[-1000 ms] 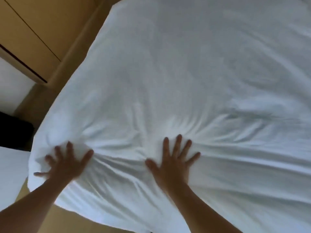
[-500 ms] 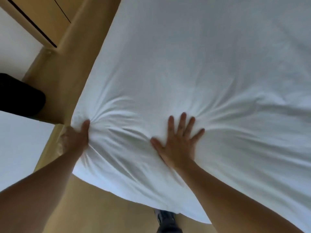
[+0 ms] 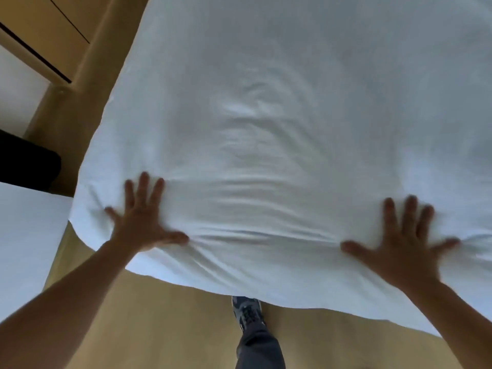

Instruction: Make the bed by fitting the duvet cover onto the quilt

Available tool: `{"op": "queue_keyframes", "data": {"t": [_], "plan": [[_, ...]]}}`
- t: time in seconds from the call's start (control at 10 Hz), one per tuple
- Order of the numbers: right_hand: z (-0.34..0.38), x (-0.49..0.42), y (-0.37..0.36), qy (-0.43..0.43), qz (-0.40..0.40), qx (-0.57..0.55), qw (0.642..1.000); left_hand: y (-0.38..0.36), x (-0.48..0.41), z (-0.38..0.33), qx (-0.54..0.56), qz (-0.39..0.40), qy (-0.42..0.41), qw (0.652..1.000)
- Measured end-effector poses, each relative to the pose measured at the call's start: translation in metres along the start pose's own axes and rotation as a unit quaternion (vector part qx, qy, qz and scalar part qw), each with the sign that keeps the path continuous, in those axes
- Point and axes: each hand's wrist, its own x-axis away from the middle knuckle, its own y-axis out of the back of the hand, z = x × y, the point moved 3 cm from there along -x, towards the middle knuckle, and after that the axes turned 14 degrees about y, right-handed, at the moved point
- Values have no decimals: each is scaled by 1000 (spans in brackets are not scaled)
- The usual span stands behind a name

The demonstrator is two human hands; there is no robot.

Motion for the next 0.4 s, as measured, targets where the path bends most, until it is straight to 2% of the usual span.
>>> {"op": "queue_keyframes", "data": {"t": [0.1, 0.2, 0.3, 0.4], "plan": [[-25, 52, -29, 14, 37, -11, 999, -1, 19, -1, 68, 72, 110, 989], [-44, 90, -47, 23, 21, -21, 999, -15, 55, -47, 113, 90, 188, 972], [-69, 121, -30, -7, 10, -71, 997, -45, 123, -85, 200, 234, 203, 930], [-83, 127, -4, 50, 47, -127, 990, -45, 203, -123, 171, 341, 135, 914]]}}
